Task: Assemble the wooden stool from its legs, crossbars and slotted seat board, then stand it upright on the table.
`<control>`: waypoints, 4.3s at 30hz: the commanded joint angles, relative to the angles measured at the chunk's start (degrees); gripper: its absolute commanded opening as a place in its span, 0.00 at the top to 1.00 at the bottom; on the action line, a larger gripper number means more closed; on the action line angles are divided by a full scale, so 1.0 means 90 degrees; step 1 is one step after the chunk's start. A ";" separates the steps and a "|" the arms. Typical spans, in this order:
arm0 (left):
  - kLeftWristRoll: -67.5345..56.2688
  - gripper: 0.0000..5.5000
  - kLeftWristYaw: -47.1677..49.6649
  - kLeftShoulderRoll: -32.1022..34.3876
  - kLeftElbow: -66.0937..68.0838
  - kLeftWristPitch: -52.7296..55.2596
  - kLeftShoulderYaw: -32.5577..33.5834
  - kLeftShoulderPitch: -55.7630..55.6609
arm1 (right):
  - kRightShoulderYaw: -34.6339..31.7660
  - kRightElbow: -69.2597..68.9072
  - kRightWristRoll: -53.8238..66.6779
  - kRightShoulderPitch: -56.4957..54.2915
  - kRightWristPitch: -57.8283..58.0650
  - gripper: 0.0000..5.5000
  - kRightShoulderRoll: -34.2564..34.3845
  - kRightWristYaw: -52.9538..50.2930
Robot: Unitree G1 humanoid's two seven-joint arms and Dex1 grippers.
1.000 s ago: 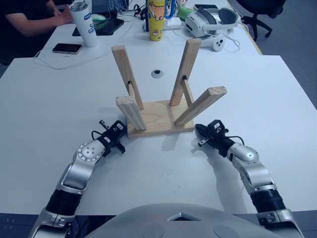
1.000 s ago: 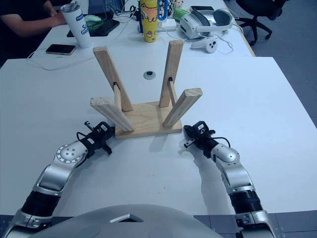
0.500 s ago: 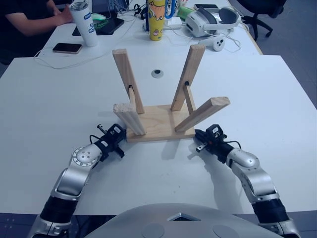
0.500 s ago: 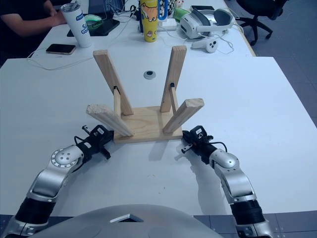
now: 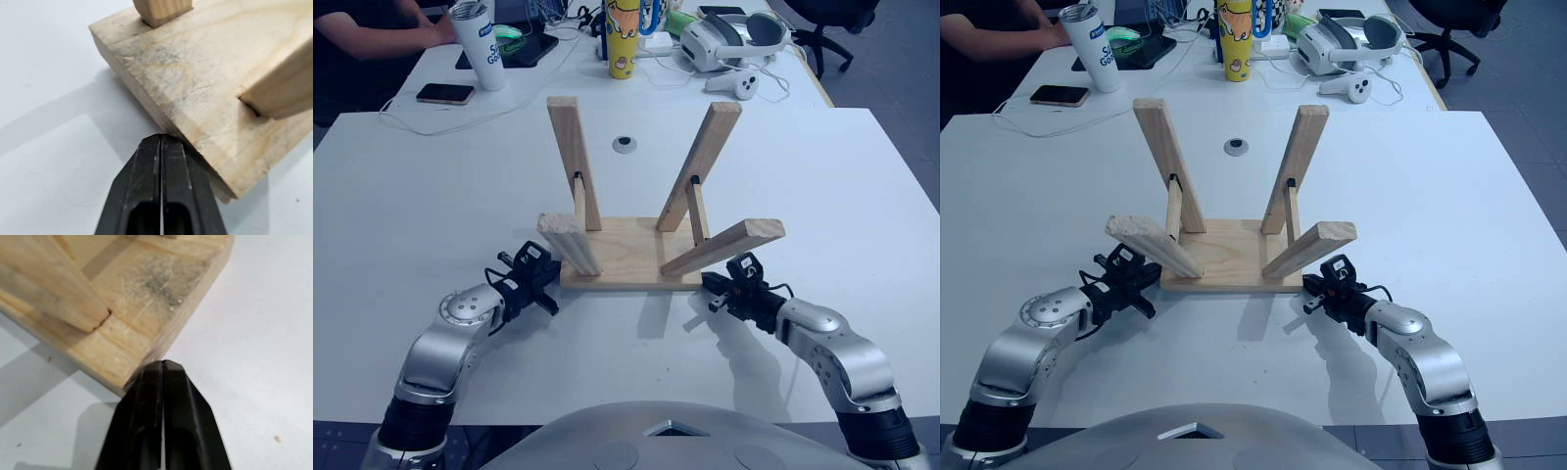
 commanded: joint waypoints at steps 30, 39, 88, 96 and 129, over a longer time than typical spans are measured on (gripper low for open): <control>-0.2658 1.00 -0.2214 0.0872 -0.1438 0.0752 0.0298 -0.0921 | -0.1318 -0.2161 0.4748 -0.1809 0.2086 1.00 -0.0464 0.1041; -0.2602 1.00 -0.2377 0.0867 -0.0805 0.0670 0.0693 -0.1597 | -0.1616 -0.1374 0.4723 -0.2572 0.1875 1.00 -0.0156 0.0609; -0.0992 0.41 -0.4998 0.2475 0.3349 -0.3053 0.0911 -0.1765 | -0.0725 0.2266 0.0064 -0.1359 -0.2668 0.48 -0.1450 0.3619; -0.0620 0.40 -0.4842 0.1757 0.3740 -0.3514 0.0159 -0.2345 | -0.0131 0.2812 -0.0117 -0.2272 -0.2778 0.33 -0.1334 0.4109; -0.2456 0.70 -0.6422 0.1607 0.3816 -0.1251 0.0278 -0.3941 | 0.0190 0.3515 0.0948 -0.4000 -0.1151 0.72 -0.1479 0.6510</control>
